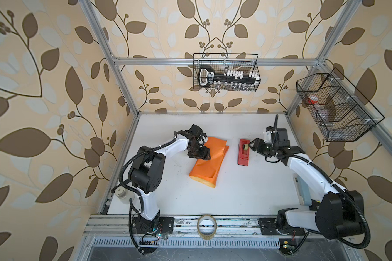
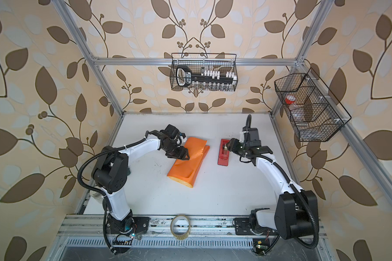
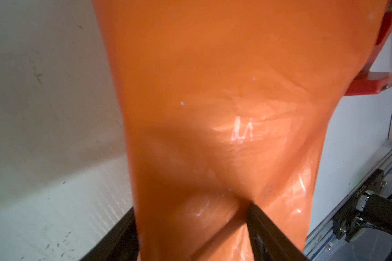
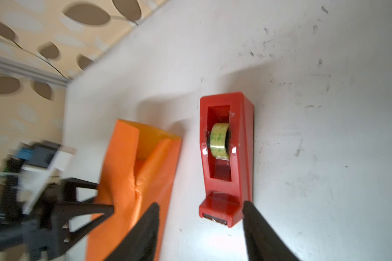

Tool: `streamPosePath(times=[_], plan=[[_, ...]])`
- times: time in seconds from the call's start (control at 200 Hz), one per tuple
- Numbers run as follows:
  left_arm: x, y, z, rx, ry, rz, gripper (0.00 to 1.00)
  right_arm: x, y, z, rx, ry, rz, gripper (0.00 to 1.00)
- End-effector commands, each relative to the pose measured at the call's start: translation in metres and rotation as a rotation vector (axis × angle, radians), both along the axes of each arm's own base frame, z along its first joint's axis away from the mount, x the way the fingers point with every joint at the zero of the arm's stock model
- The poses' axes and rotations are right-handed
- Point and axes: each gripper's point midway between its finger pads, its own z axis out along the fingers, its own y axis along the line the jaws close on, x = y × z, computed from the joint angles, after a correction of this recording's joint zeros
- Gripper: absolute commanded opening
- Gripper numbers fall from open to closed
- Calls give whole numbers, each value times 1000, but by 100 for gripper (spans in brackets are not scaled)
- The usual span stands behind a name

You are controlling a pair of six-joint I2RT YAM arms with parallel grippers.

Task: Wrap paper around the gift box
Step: 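Grasp the red tape dispenser with the right gripper and drag it toward the box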

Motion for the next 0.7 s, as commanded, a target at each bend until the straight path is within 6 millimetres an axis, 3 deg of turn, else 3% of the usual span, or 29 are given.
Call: streamPosePath(times=[0.0, 0.695], plan=[[-19, 3, -7, 63, 40, -56, 73, -8, 16, -5, 262, -2, 98, 47], [-25, -7, -8, 60, 48, -83, 74, 6, 17, -67, 347, 165, 121, 29]])
